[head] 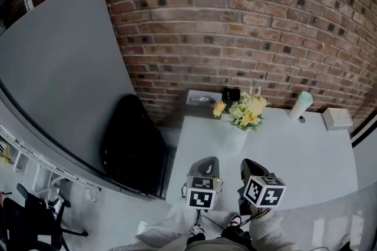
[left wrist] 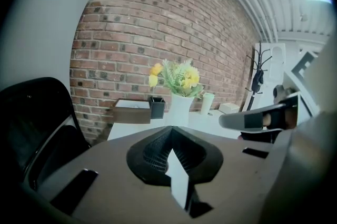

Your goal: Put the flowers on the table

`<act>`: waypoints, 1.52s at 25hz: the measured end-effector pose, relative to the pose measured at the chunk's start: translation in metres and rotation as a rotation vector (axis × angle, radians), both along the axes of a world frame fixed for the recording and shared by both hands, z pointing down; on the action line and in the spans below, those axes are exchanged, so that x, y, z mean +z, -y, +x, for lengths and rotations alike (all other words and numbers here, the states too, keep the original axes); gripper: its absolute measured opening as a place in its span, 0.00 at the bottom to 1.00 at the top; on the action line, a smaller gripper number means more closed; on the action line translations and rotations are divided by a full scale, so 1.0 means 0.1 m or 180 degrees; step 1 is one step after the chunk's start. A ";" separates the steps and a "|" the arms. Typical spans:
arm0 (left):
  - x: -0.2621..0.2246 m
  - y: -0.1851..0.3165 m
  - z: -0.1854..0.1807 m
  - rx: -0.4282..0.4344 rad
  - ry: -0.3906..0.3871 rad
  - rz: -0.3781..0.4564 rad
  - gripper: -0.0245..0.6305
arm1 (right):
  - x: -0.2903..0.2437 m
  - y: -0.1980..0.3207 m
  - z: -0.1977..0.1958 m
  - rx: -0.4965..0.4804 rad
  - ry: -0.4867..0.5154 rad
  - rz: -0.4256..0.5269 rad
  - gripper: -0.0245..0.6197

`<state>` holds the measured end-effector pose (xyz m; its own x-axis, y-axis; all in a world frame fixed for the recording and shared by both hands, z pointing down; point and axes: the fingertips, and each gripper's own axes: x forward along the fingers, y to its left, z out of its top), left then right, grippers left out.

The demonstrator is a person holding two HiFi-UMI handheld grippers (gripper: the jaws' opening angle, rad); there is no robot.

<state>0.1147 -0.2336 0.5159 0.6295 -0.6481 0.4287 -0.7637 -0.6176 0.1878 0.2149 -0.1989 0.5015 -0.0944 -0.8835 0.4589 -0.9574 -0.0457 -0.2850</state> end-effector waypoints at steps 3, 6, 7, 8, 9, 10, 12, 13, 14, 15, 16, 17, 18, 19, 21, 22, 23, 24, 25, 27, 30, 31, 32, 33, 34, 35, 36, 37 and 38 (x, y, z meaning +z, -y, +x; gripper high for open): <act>-0.02 -0.02 0.10 0.0045 0.0009 0.0003 0.05 | -0.05 -0.08 0.10 0.0052 -0.0074 -0.0006 0.08; -0.02 -0.08 0.19 0.0079 -0.0021 -0.0004 0.05 | -0.09 -0.15 0.21 0.0077 -0.0103 0.0022 0.08; -0.02 -0.09 0.23 0.0069 -0.0027 -0.0006 0.05 | -0.11 -0.16 0.25 0.0074 -0.0102 0.0041 0.08; -0.04 -0.11 0.27 0.0052 -0.0034 -0.0009 0.05 | -0.13 -0.18 0.29 0.0066 -0.0097 0.0061 0.08; -0.07 -0.14 0.31 0.0038 -0.0042 -0.0012 0.05 | -0.15 -0.20 0.33 0.0055 -0.0087 0.0078 0.08; -0.10 -0.17 0.35 0.0033 -0.0046 -0.0009 0.05 | -0.17 -0.22 0.36 0.0042 -0.0072 0.0094 0.08; -0.16 -0.24 0.43 0.0050 -0.0029 0.0027 0.05 | -0.19 -0.25 0.42 0.0018 -0.0038 0.0115 0.08; -0.17 -0.27 0.46 0.0053 -0.0011 0.0049 0.05 | -0.19 -0.26 0.44 0.0002 -0.0024 0.0116 0.08; -0.18 -0.30 0.49 0.0047 0.0005 0.0064 0.05 | -0.18 -0.27 0.45 -0.0021 -0.0012 0.0114 0.08; -0.19 -0.32 0.51 0.0034 0.0017 0.0075 0.05 | -0.18 -0.27 0.45 -0.0057 -0.0002 0.0115 0.08; -0.20 -0.35 0.53 0.0017 0.0027 0.0089 0.05 | -0.18 -0.28 0.44 -0.0099 0.0006 0.0122 0.08; -0.21 -0.36 0.54 -0.0001 0.0037 0.0109 0.05 | -0.18 -0.27 0.42 -0.0143 0.0012 0.0136 0.08; -0.22 -0.37 0.55 -0.0022 0.0045 0.0129 0.05 | -0.20 -0.27 0.41 -0.0184 0.0017 0.0153 0.08; -0.24 -0.38 0.56 -0.0043 0.0048 0.0144 0.05 | -0.22 -0.27 0.40 -0.0218 0.0019 0.0170 0.08; -0.25 -0.39 0.58 -0.0079 0.0044 0.0156 0.05 | -0.24 -0.26 0.39 -0.0271 0.0013 0.0187 0.08; -0.26 -0.40 0.58 -0.0094 0.0044 0.0159 0.05 | -0.25 -0.27 0.39 -0.0290 0.0005 0.0189 0.08; -0.26 -0.40 0.58 -0.0107 0.0045 0.0165 0.05 | -0.25 -0.27 0.39 -0.0304 -0.0009 0.0191 0.08; -0.27 -0.41 0.59 -0.0121 0.0048 0.0172 0.05 | -0.25 -0.27 0.40 -0.0311 -0.0032 0.0195 0.08; -0.27 -0.41 0.59 -0.0134 0.0050 0.0179 0.05 | -0.25 -0.28 0.42 -0.0311 -0.0063 0.0202 0.07; -0.28 -0.41 0.60 -0.0158 0.0053 0.0183 0.05 | -0.27 -0.29 0.46 -0.0286 -0.0122 0.0226 0.07; -0.29 -0.40 0.60 -0.0185 0.0053 0.0181 0.05 | -0.32 -0.29 0.51 -0.0250 -0.0124 0.0247 0.07; -0.29 -0.39 0.60 -0.0190 0.0051 0.0182 0.05 | -0.32 -0.29 0.51 -0.0250 -0.0116 0.0247 0.07; -0.29 -0.39 0.60 -0.0191 0.0049 0.0184 0.05 | -0.32 -0.29 0.51 -0.0253 -0.0107 0.0246 0.07; -0.30 -0.39 0.61 -0.0188 0.0048 0.0188 0.05 | -0.32 -0.30 0.51 -0.0256 -0.0098 0.0244 0.07; -0.30 -0.39 0.61 -0.0182 0.0048 0.0192 0.05 | -0.31 -0.30 0.51 -0.0254 -0.0091 0.0243 0.07; -0.30 -0.40 0.62 -0.0173 0.0049 0.0195 0.05 | -0.31 -0.30 0.52 -0.0247 -0.0090 0.0243 0.07; -0.30 -0.40 0.63 -0.0164 0.0049 0.0199 0.05 | -0.30 -0.31 0.52 -0.0238 -0.0091 0.0243 0.07; -0.29 -0.40 0.63 -0.0157 0.0050 0.0203 0.05 | -0.30 -0.31 0.53 -0.0231 -0.0092 0.0240 0.07; -0.29 -0.40 0.64 -0.0153 0.0053 0.0205 0.05 | -0.30 -0.32 0.53 -0.0228 -0.0091 0.0236 0.07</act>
<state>0.1782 -0.1938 0.4869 0.5901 -0.7039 0.3952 -0.7954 -0.5906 0.1358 0.2677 -0.1672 0.4715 -0.1463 -0.9066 0.3958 -0.9653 0.0434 -0.2574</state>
